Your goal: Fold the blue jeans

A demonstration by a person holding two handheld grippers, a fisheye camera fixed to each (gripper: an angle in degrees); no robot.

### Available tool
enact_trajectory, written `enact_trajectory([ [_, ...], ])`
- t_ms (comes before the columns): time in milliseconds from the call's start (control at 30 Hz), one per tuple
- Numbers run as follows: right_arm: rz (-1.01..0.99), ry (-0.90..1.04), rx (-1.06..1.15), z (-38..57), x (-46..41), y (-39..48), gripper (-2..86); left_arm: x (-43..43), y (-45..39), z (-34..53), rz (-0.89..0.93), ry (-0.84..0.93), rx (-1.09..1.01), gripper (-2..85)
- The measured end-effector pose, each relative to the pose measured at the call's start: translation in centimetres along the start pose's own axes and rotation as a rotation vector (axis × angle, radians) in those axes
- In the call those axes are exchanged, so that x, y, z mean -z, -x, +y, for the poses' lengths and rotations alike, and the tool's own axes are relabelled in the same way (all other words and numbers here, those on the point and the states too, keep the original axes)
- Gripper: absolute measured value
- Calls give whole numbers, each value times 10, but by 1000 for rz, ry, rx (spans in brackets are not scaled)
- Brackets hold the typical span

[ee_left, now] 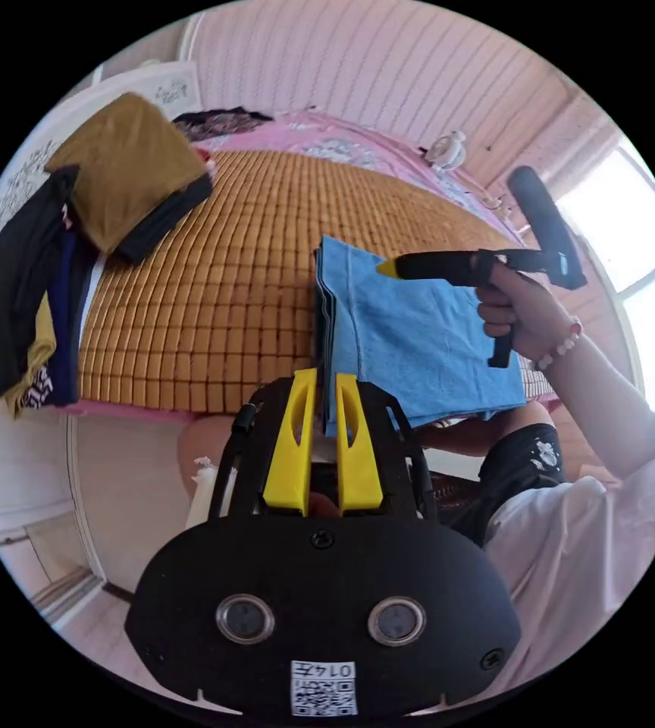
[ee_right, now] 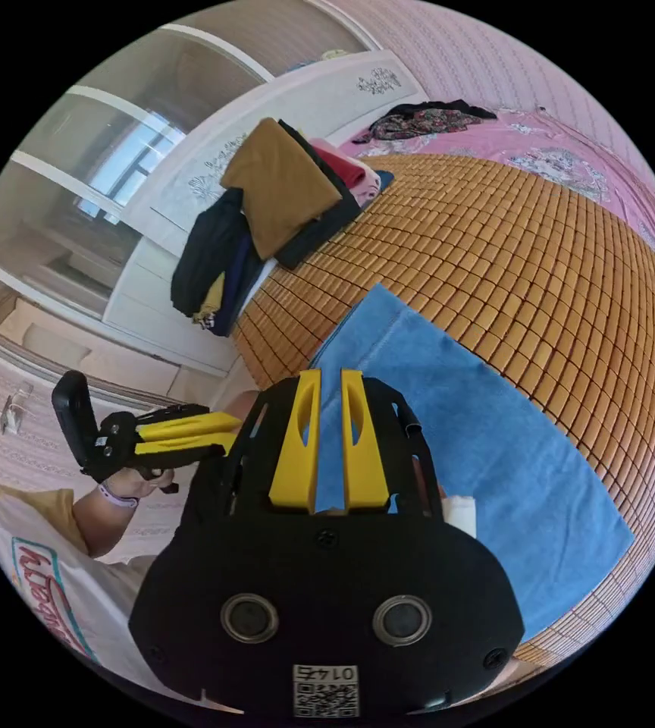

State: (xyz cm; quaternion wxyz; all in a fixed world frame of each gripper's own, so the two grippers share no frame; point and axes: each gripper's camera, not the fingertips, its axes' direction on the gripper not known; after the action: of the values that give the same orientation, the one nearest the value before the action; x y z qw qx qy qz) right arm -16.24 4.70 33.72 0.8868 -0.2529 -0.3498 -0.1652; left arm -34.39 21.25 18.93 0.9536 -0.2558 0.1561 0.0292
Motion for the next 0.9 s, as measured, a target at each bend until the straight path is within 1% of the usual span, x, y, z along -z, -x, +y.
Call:
enact_trajectory([
  [33, -6, -12, 12, 9, 3, -3, 21, 3, 10, 4, 15, -8, 19, 41],
  [67, 1, -23, 26, 14, 7, -5, 21, 11, 12, 8, 15, -67, 15, 33],
  [133, 85, -47, 62, 40, 25, -19, 20, 19, 5, 11, 34, -153, -11, 11],
  [200, 152, -33, 46, 60, 37, -39, 19, 15, -9, 7, 86, -181, -63, -3],
  [333, 285, 40, -49, 99, 53, -91, 16, -21, -75, -13, 221, -118, -235, -9],
  [433, 285, 97, -68, 101, 47, -109, 11, -62, -145, -20, 269, -10, -423, -10],
  [467, 289, 104, -57, 97, 45, -109, 9, -77, -173, -20, 260, 24, -501, -10],
  [600, 349, 174, 91, 49, 15, -97, 1, -115, -242, -17, 167, 103, -689, -10],
  [667, 398, 213, 126, 27, -2, -98, -1, -140, -272, -9, 45, 151, -789, -10],
  [700, 426, 286, 143, 16, -20, -104, -2, -147, -278, -7, 10, 174, -810, -10],
  [767, 442, 359, 242, 4, -29, -105, -3, -151, -291, -1, -18, 154, -869, -10],
  [833, 394, 528, 284, -19, -26, -111, -4, -150, -297, 0, -35, 162, -879, -10],
  [867, 405, 517, 298, -23, -22, -111, -4, -147, -301, 3, -35, 149, -897, -10],
  [900, 461, 462, 305, -27, -17, -116, -4, -146, -303, 5, -28, 142, -903, -10],
])
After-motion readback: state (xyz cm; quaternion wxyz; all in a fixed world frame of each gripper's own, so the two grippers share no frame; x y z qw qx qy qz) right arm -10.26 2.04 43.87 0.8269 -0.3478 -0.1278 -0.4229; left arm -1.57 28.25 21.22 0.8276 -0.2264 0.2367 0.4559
